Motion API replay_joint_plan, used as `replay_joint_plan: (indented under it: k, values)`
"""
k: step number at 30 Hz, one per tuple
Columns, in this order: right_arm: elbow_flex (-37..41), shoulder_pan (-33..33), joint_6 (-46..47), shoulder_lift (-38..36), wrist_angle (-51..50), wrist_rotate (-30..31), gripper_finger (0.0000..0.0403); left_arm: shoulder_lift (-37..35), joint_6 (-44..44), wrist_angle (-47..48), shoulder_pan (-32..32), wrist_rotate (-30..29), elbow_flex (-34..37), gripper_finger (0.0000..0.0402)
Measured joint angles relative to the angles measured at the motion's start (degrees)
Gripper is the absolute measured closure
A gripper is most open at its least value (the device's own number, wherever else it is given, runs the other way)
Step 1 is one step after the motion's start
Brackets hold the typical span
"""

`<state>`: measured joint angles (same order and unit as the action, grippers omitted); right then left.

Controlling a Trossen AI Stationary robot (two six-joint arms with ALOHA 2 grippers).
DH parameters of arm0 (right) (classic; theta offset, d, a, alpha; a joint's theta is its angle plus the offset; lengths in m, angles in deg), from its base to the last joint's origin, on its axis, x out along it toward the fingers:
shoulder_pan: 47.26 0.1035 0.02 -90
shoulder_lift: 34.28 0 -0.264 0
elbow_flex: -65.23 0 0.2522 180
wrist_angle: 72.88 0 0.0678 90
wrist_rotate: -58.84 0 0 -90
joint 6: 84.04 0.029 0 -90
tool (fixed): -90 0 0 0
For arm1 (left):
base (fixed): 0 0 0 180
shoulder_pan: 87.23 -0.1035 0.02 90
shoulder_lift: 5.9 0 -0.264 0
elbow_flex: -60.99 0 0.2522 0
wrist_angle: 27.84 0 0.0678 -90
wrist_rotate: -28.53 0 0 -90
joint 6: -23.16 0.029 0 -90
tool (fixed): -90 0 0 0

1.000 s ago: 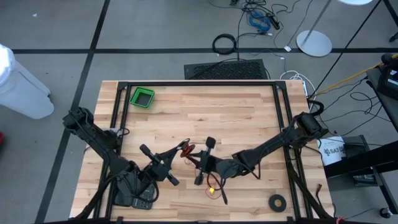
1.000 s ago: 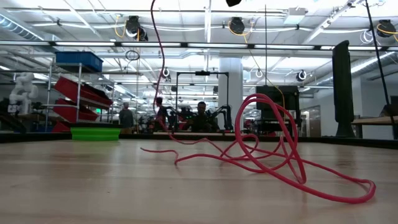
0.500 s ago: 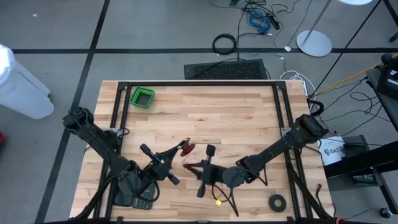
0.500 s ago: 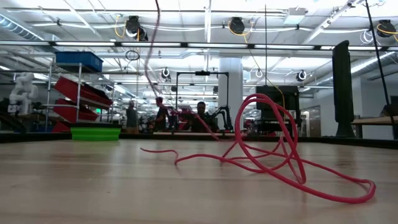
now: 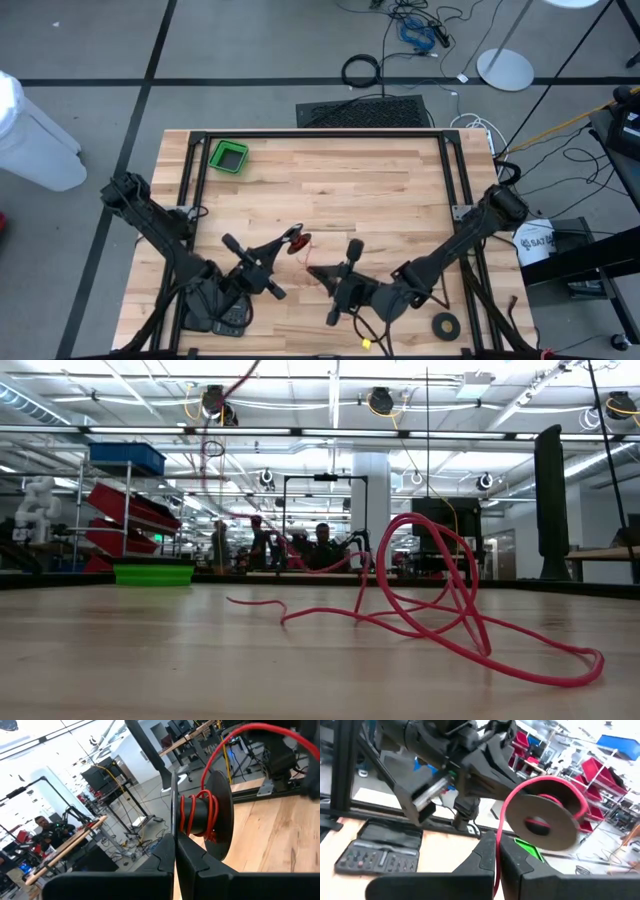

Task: Coil cords
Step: Uncoil the red wire from the spool

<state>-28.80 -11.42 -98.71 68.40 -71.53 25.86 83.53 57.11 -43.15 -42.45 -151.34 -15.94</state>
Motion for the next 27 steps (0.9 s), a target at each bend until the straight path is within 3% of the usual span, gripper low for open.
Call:
replay_joint_plan:
  k: [11,18,27]
  values:
    - [-0.04,1.80,12.31,-8.62,-26.24,-0.30,0.0403,0.02,1.34,-0.58,0.63,-0.19,0.00,0.0398]
    - [-0.02,0.26,23.32,-10.03,-42.79,-0.33,0.0403,0.02,1.34,-0.61,0.76,1.42,0.00,0.0398]
    - [7.29,-4.00,26.11,-10.03,-37.76,-1.96,0.0403,0.02,1.45,-3.06,0.76,3.69,0.00,0.0398]
